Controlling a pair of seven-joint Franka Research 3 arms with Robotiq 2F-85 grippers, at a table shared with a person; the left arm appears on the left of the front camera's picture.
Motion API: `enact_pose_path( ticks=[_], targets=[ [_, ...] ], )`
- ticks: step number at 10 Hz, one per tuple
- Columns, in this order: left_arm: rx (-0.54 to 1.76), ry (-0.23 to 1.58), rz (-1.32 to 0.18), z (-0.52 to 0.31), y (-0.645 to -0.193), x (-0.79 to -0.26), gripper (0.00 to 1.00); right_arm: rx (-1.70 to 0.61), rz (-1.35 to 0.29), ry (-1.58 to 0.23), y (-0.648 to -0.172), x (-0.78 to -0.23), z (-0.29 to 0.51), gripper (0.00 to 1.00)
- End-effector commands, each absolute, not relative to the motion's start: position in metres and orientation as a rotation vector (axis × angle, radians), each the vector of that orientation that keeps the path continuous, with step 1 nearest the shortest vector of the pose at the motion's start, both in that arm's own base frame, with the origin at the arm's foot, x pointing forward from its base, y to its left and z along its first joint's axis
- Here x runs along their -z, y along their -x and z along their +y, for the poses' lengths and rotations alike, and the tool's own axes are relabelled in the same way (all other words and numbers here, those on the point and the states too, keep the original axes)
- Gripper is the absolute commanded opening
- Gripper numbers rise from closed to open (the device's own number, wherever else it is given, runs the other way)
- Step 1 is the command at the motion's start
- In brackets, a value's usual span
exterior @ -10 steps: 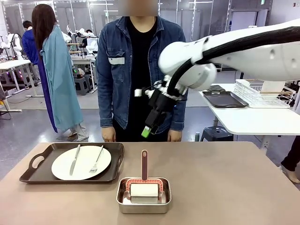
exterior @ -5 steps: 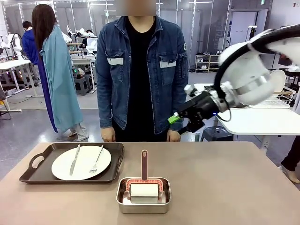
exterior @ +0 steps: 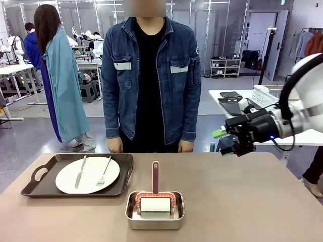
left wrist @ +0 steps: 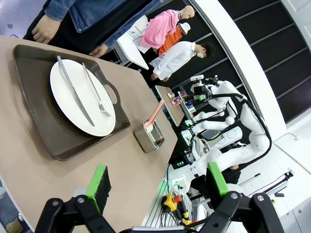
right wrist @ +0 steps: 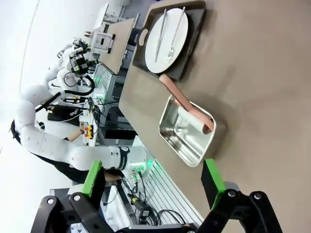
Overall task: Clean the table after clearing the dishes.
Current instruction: When the right (or left) Handle tray is removed, use the right hand (or left hand) to clean the right (or left) side of the table with the Lint Roller.
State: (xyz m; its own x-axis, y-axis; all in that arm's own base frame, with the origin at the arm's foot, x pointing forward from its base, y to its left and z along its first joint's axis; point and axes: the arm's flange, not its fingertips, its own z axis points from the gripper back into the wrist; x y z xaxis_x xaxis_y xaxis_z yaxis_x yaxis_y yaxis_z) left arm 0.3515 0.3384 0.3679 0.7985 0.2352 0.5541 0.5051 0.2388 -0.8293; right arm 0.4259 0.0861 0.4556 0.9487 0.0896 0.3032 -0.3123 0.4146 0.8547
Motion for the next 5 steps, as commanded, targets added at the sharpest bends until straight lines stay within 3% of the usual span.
enact_pose_path(
  ticks=[1,5],
  targets=[
    [0.207,1.331,-0.66,0.338,-0.348,-0.37,1.0,-0.361,-0.268,-1.097,-0.403,-0.45,0.06,1.0],
    [0.207,1.331,-0.66,0.338,-0.348,-0.37,1.0,-0.228,-0.321,-1.214,-0.416,-0.41,-0.057,1.0]
  ],
)
